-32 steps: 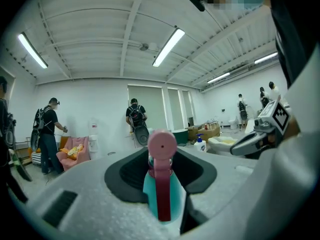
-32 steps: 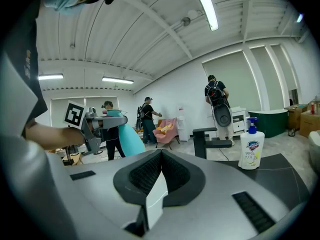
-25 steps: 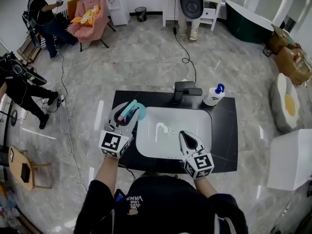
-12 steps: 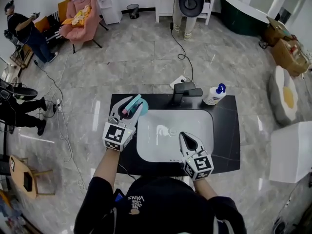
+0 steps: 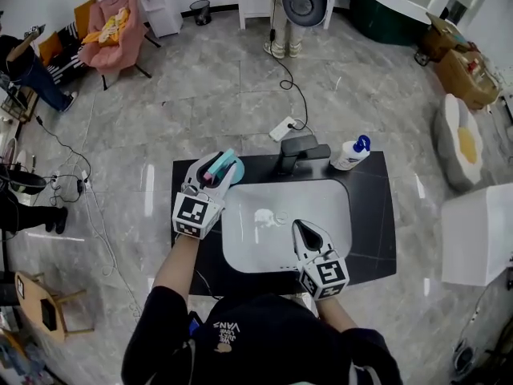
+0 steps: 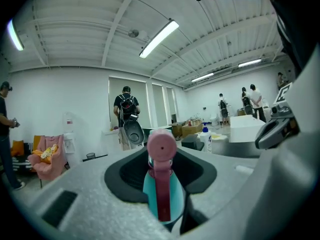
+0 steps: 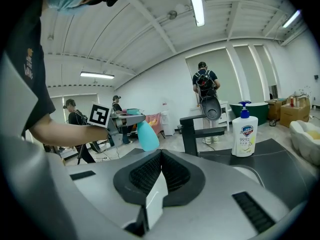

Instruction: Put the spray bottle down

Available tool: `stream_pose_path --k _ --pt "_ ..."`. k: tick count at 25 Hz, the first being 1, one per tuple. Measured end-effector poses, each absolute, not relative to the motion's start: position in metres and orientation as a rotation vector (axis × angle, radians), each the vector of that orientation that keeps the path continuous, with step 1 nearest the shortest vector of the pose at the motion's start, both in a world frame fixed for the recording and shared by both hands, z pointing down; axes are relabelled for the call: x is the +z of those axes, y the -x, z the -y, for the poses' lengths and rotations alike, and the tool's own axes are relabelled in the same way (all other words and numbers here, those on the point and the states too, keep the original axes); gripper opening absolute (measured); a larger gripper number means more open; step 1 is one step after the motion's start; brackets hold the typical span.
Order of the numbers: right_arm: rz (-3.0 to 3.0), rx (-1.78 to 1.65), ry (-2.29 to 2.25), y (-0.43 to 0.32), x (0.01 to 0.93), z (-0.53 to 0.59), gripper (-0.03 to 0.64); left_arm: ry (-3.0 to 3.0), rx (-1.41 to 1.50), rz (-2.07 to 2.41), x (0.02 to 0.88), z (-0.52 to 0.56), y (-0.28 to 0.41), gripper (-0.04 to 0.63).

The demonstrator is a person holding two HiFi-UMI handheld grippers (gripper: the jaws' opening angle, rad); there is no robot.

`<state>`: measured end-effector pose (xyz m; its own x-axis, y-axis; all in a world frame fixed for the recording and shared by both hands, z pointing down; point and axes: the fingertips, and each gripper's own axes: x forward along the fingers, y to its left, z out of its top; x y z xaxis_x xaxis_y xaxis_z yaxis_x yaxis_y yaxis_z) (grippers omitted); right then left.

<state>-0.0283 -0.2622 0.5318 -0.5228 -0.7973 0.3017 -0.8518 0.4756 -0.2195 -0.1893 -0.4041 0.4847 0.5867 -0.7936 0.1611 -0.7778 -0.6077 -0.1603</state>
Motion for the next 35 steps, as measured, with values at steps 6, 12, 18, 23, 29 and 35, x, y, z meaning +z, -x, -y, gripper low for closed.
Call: stream_pose_path --k 6,12,18,23,29,35 --pt "2.519 0.536 -1.476 0.029 0.538 0.269 0.002 2.760 -0.323 -1.326 0.509 0.430 0.183 0.152" --pt "2.490 0.556 -1.479 0.031 0.548 0.270 0.002 2.802 -0.345 -1.313 0.536 0.446 0.177 0.152" --pt "2.458 0.565 -1.475 0.030 0.556 0.271 0.002 2.832 -0.360 -1.326 0.553 0.455 0.180 0.152" --pt "2.448 0.571 -1.469 0.030 0.560 0.273 0.002 2.870 -0.348 -1.319 0.557 0.461 0.177 0.152" --pt "2.453 0.569 -1.460 0.032 0.559 0.274 0.002 2.857 -0.366 -1.314 0.560 0.464 0.177 0.152" --pt "2.447 0.567 -1.470 0.027 0.558 0.272 0.002 2.839 -0.393 -1.303 0.562 0.464 0.176 0.153"
